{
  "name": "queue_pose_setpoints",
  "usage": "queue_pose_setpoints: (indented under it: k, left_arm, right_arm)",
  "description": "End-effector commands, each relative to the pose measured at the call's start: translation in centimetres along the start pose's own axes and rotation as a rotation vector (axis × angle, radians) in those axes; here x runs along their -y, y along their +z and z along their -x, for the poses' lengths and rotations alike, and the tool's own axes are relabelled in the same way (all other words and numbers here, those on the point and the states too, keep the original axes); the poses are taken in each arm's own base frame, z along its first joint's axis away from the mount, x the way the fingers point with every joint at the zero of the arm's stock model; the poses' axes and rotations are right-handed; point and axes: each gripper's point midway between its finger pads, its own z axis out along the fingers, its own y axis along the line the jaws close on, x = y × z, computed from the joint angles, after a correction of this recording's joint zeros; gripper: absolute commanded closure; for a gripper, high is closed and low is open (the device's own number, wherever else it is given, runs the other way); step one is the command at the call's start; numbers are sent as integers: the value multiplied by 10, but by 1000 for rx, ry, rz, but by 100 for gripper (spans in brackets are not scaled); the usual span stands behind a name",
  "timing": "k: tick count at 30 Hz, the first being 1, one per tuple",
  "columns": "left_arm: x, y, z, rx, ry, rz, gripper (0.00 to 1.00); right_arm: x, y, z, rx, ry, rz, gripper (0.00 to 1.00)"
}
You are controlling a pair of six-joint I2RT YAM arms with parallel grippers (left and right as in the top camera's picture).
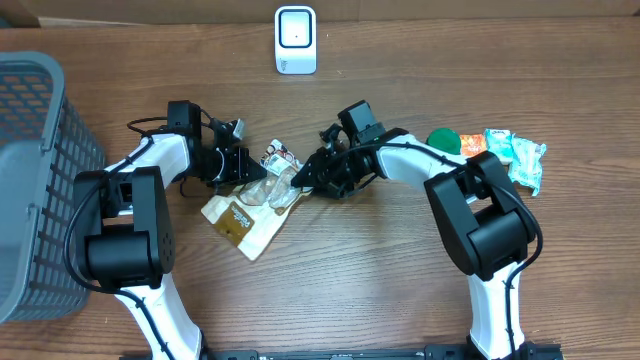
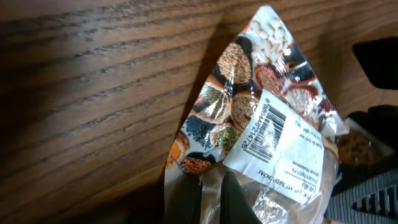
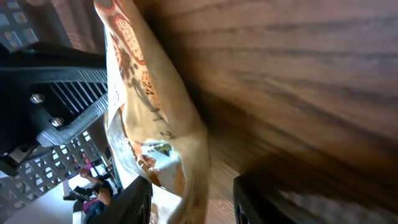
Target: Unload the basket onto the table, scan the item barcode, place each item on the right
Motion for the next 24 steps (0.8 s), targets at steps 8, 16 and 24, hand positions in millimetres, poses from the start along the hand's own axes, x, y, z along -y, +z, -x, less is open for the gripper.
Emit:
queue_pose_setpoints:
  k: [8, 16, 24]
  left_arm:
    - [-19, 19, -35, -124, -103, 65, 96]
    - [-2, 19, -39, -140, -134, -23, 96]
    - [-2, 20, -38, -137, -162, -21, 96]
  right_arm:
    - [-24, -15, 48, 150, -89, 84, 74]
    - [-34, -21, 59, 190, -146, 120, 58]
    - [-4, -48, 47, 108, -116, 10, 16]
